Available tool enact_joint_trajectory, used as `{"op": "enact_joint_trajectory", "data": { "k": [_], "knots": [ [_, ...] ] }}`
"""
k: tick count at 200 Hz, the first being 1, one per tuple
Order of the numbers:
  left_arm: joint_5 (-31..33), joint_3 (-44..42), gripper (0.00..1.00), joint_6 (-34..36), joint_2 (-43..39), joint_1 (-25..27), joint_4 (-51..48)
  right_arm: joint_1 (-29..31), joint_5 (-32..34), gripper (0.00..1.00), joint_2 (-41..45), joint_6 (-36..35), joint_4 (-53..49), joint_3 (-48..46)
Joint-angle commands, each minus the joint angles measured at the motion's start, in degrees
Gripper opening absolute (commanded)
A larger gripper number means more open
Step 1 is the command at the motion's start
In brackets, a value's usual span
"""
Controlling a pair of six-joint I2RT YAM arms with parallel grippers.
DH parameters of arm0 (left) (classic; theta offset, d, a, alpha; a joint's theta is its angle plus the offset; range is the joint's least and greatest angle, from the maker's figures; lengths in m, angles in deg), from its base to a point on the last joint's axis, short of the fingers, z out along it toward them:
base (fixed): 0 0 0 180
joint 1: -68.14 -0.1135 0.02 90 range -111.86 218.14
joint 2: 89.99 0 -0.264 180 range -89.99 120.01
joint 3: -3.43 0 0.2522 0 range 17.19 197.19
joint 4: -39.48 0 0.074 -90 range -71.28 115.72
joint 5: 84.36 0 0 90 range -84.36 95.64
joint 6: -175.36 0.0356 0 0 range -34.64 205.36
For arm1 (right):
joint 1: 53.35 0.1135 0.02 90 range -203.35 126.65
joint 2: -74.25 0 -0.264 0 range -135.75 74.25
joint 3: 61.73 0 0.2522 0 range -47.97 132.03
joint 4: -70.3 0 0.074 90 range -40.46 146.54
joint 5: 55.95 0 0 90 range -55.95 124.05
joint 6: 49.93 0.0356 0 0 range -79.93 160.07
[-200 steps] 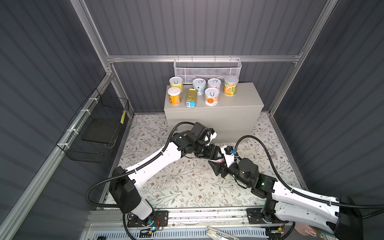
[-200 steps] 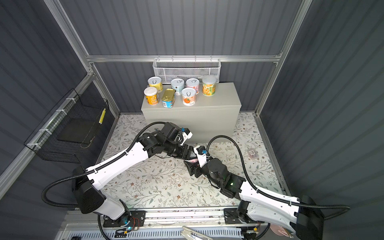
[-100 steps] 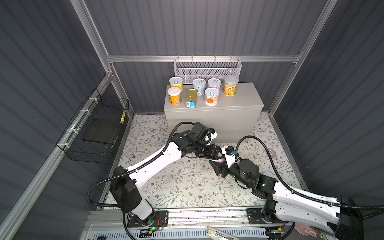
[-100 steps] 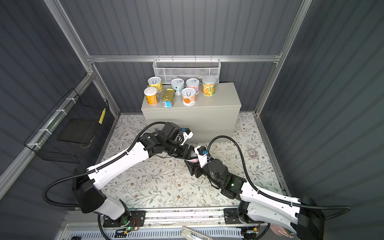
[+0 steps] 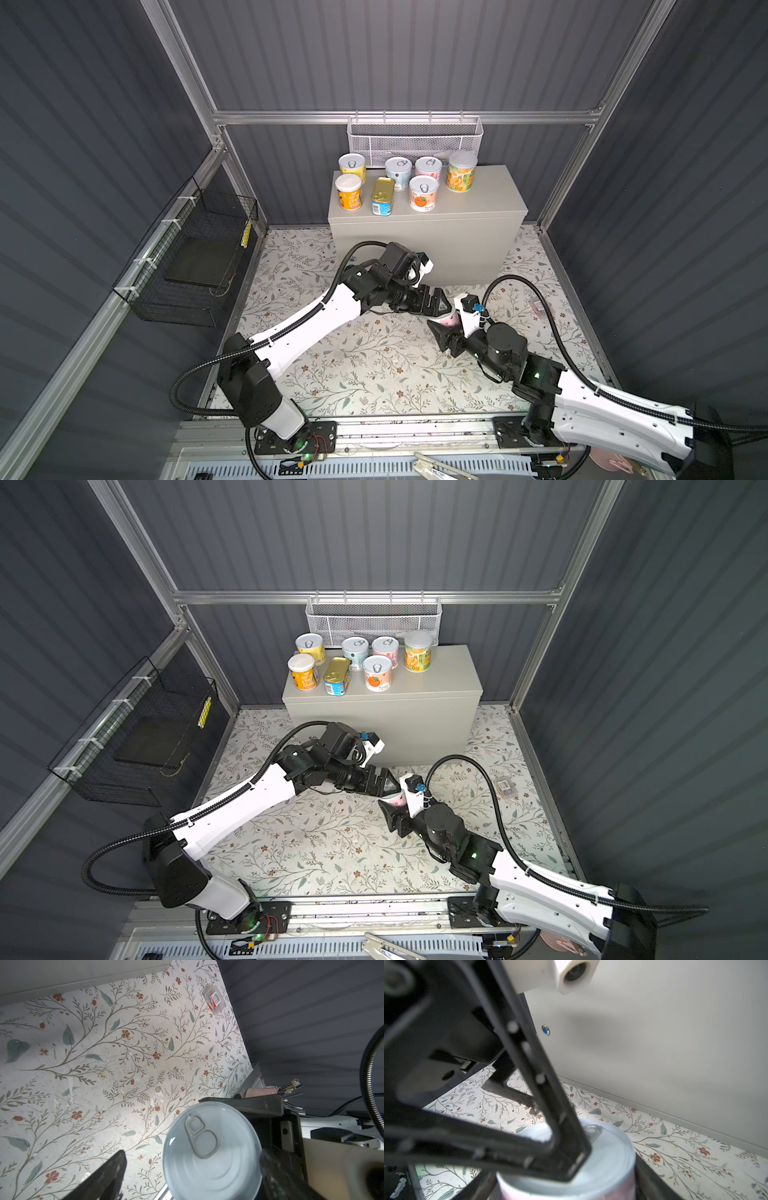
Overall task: Place and organize the canned foods onto the counter
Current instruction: 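Close the right gripper around the pink can held by the left gripper, then open the left gripper and pull it back while the right gripper lifts the can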
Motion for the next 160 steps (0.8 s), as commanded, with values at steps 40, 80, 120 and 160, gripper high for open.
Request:
{"op": "enact_joint_trajectory", "data": {
  "k": [40,80,120,160],
  "knots": [
    [13.13,-8.97,1.0,-2.84,-15.08,-0.33,0.78,-0.24,3.89,0.62,6.23,-0.2,-4.68,3.87],
    [22.88,-22.14,1.0,-7.07,-29.33,-0.33,3.63,-0.4,5.4,0.61,10.22,0.99,-8.87,7.94],
    [29.48,-32.22,1.0,-10.58,-39.92,-0.33,3.11,-2.26,5.6,0.6,7.64,-3.36,-12.19,15.64],
    [30.94,-34.87,1.0,-11.41,-43.06,-0.33,1.24,-12.34,-6.73,0.61,1.59,-6.56,-13.66,24.68]
  ]
}}
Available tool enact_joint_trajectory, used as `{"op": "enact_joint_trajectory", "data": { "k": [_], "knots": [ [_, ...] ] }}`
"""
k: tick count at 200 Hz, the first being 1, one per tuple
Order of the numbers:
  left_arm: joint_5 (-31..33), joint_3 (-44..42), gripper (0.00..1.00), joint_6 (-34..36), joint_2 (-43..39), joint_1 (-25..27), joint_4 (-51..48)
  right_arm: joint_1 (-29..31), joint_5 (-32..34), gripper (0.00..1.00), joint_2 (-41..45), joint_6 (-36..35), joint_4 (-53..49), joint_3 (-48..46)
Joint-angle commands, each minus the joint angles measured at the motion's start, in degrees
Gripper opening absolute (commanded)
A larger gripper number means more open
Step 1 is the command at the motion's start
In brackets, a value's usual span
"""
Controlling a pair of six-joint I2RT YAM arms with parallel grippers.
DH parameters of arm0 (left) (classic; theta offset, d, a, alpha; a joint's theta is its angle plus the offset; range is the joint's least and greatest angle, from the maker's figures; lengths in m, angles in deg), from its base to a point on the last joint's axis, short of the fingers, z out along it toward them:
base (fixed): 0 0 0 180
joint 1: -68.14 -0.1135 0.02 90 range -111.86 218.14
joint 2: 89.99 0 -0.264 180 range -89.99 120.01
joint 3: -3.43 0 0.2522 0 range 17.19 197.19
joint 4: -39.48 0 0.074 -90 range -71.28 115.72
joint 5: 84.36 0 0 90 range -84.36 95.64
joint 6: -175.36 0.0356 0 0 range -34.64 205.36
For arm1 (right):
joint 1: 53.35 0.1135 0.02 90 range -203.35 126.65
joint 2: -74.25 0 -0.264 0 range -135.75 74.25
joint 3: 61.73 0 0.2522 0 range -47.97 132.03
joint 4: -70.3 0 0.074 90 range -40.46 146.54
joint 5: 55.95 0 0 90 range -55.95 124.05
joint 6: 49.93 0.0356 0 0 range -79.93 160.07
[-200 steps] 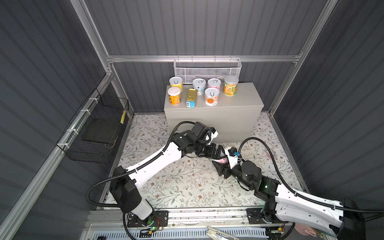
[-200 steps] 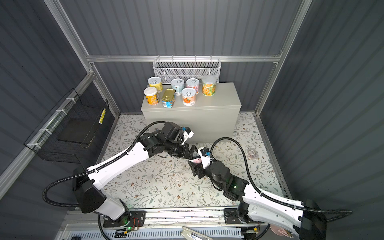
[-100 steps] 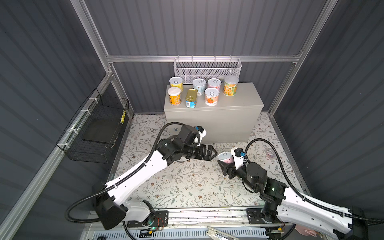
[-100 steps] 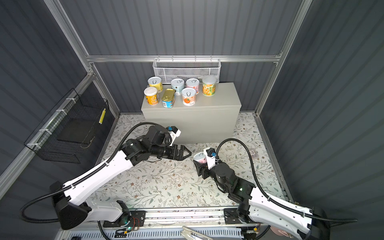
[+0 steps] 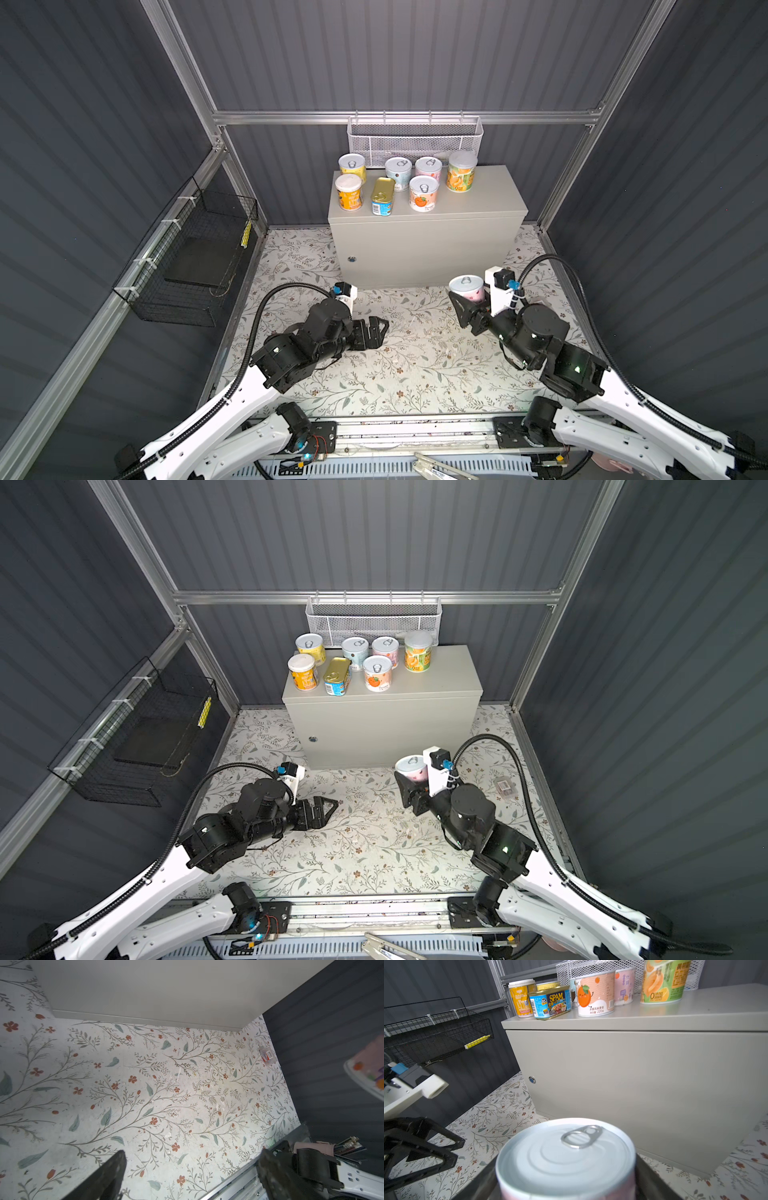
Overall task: Place and organize the canned foods onto the counter
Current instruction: 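Open the left gripper and pull it back while the right gripper lifts the can, then lower the pink can onto the cabinet top beside the orange can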
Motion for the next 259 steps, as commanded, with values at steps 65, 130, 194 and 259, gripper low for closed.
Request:
{"op": "enact_joint_trajectory", "data": {
  "k": [65,130,194,259],
  "knots": [
    [1.33,-2.03,1.0,-0.93,-2.33,-0.33,-3.08,-19.07,-17.78,0.61,-15.64,-6.29,1.73,21.48],
    [2.16,-3.2,1.0,0.02,-4.42,-0.33,-3.86,-27.55,-23.91,0.61,-27.79,-5.83,4.94,34.45],
    [4.53,-3.35,1.0,1.86,-4.2,-0.34,-5.39,-31.93,-22.39,0.61,-38.04,-4.14,9.8,44.46],
    [7.7,-2.65,1.0,3.54,-4.22,-0.33,-8.15,-33.58,-14.27,0.62,-46.51,-6.87,16.78,48.54]
  ]
}}
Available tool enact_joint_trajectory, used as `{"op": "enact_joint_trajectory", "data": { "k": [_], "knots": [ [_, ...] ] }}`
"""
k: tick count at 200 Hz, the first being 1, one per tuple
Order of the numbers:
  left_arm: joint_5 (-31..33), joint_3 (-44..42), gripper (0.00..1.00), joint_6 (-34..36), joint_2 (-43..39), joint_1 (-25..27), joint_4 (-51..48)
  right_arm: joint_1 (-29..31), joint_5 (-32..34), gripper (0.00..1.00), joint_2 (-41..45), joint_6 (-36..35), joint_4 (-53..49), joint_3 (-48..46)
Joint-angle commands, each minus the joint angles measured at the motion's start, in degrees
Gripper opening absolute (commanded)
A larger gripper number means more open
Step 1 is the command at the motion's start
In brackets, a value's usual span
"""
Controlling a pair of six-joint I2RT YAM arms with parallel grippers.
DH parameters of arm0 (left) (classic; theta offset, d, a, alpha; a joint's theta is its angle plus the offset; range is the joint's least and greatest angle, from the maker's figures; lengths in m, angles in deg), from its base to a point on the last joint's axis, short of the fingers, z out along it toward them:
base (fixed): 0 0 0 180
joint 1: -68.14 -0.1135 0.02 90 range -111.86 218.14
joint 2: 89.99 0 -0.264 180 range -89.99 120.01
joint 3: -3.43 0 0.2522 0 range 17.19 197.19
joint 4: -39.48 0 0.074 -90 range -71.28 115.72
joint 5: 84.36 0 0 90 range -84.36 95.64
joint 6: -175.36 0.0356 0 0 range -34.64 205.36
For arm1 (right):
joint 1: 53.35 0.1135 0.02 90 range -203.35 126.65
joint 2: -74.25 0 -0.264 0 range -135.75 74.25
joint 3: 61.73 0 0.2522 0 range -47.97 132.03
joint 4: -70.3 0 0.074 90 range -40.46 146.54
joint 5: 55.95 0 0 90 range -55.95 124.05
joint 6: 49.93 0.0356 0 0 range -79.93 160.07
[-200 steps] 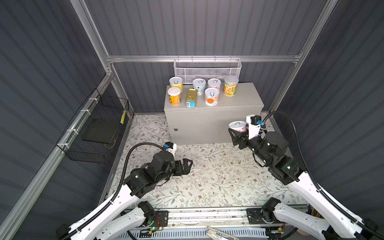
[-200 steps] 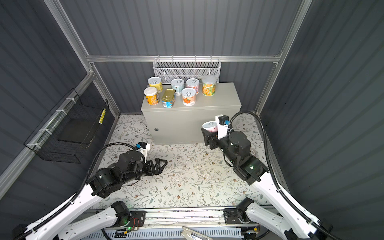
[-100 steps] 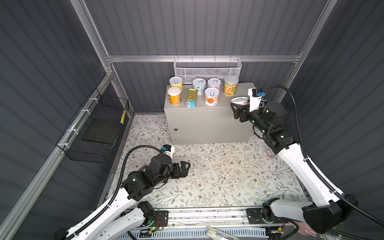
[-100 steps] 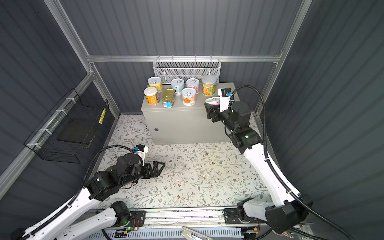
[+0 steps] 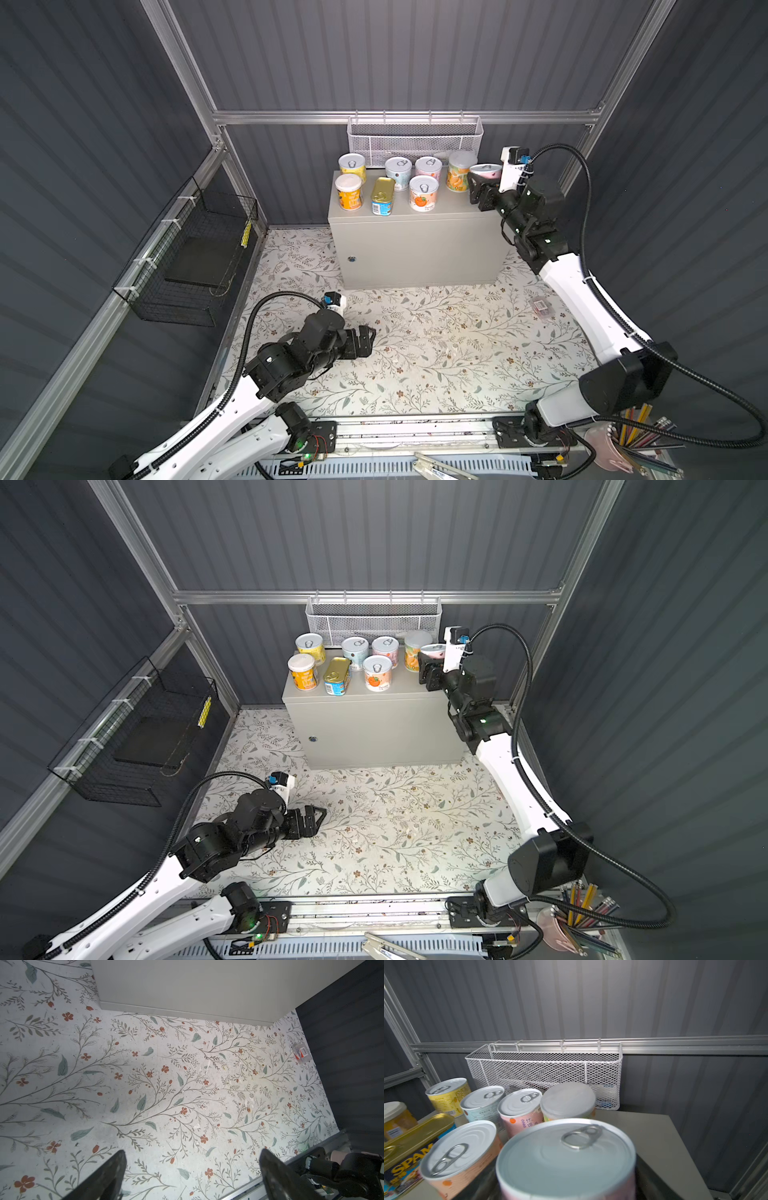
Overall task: Place and organize the canned foods onto the counter
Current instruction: 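Lower the pink can onto the cabinet top beside the orange can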
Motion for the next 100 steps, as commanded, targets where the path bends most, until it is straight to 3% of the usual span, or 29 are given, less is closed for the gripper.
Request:
{"op": "enact_joint_trajectory", "data": {
  "k": [1,28,65,100],
  "knots": [
    [2.26,0.73,1.0,2.08,-0.36,-0.33,-2.48,-0.52,4.44,0.62,-1.61,-1.62,8.0,3.65],
    [3.52,1.34,1.0,2.94,0.05,-0.34,-3.04,-0.78,7.99,0.62,-2.3,-1.29,12.46,0.85],
    [4.31,1.24,1.0,3.41,0.68,-0.33,-2.61,-1.35,7.82,0.63,-3.97,-1.31,12.0,0.48],
    [4.27,1.0,1.0,3.45,1.14,-0.35,-2.34,-2.1,6.79,0.76,-4.76,-0.34,10.21,0.47]
  ]
}}
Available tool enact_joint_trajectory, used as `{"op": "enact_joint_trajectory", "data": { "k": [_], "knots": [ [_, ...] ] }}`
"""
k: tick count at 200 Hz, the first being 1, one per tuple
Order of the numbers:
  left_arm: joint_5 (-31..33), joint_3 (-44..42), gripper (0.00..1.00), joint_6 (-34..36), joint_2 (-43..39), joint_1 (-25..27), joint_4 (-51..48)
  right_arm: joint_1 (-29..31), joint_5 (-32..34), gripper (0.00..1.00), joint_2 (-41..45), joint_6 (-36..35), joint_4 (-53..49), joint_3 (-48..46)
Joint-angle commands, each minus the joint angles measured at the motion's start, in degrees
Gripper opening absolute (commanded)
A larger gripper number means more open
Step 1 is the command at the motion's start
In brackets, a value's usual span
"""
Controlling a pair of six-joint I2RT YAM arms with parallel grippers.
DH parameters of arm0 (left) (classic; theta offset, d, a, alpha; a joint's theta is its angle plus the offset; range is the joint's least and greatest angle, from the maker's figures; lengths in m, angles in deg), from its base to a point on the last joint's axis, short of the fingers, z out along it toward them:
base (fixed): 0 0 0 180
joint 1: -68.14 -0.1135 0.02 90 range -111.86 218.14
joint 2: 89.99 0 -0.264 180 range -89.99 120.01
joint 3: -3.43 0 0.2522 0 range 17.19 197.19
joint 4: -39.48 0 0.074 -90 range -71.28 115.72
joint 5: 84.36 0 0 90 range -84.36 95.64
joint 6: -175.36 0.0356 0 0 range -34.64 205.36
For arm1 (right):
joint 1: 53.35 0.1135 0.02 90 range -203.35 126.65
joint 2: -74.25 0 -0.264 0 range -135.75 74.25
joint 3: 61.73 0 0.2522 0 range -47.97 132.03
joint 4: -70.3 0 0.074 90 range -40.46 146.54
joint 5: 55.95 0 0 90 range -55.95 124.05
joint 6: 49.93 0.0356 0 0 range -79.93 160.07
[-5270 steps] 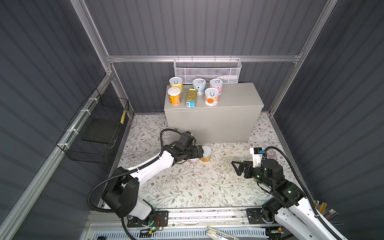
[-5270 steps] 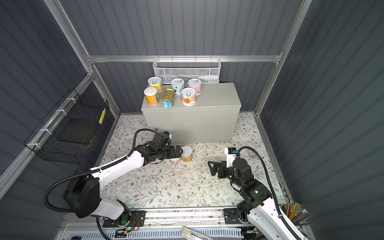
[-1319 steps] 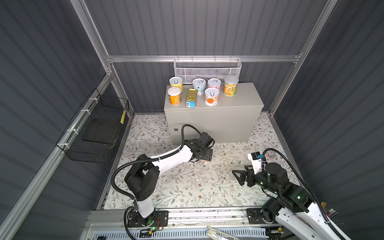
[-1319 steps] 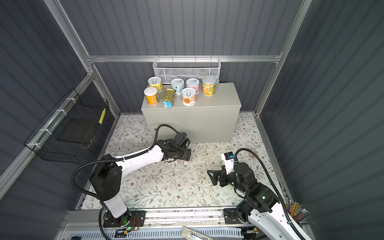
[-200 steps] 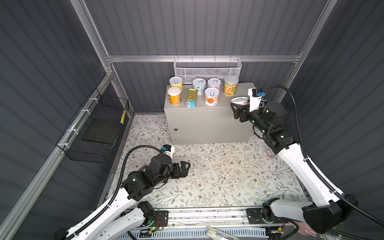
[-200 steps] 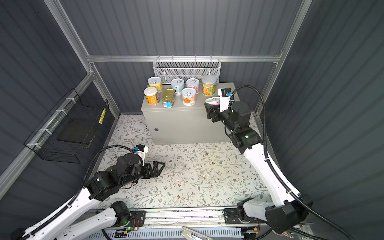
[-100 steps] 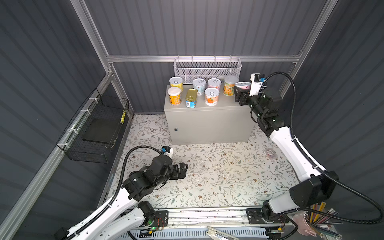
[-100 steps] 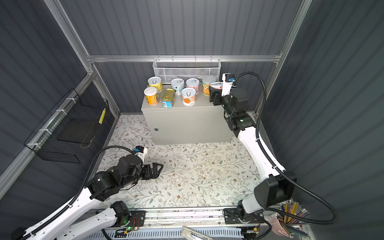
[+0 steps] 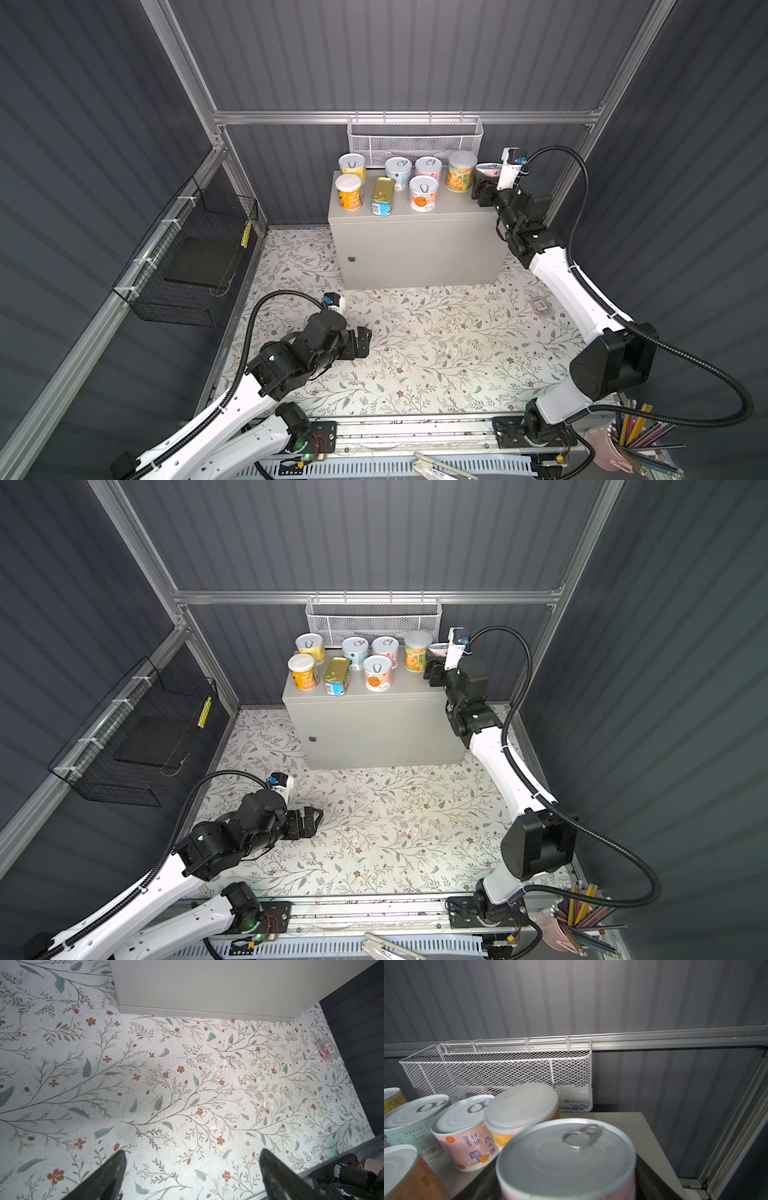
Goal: Place and organize the canned foods onto the counter
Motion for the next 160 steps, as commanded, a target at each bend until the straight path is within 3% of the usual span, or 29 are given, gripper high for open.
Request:
{"op": "enact_joint_trajectory", "data": {
  "k": [1,34,111,160],
  "knots": [
    [0.98,0.99,1.0,1.18,0.09,-0.34,-0.63,-0.59,0.04,0.76,-0.43,0.42,4.58,1.05],
    [0.79,0.75,1.0,0.86,-0.52,-0.33,-0.72,-0.68,0.9,0.99,0.16,0.51,3.86,0.07],
    [2.65,1.9,1.0,0.35,-0.98,-0.37,-0.69,-0.86,1.49,0.99,7.62,1.62,1.44,-3.53],
    [15.33,1.44,1.0,4.68,1.27,-0.42,3.93,-0.86,4.73,0.99,22.69,4.35,2.88,-19.9]
  ]
}}
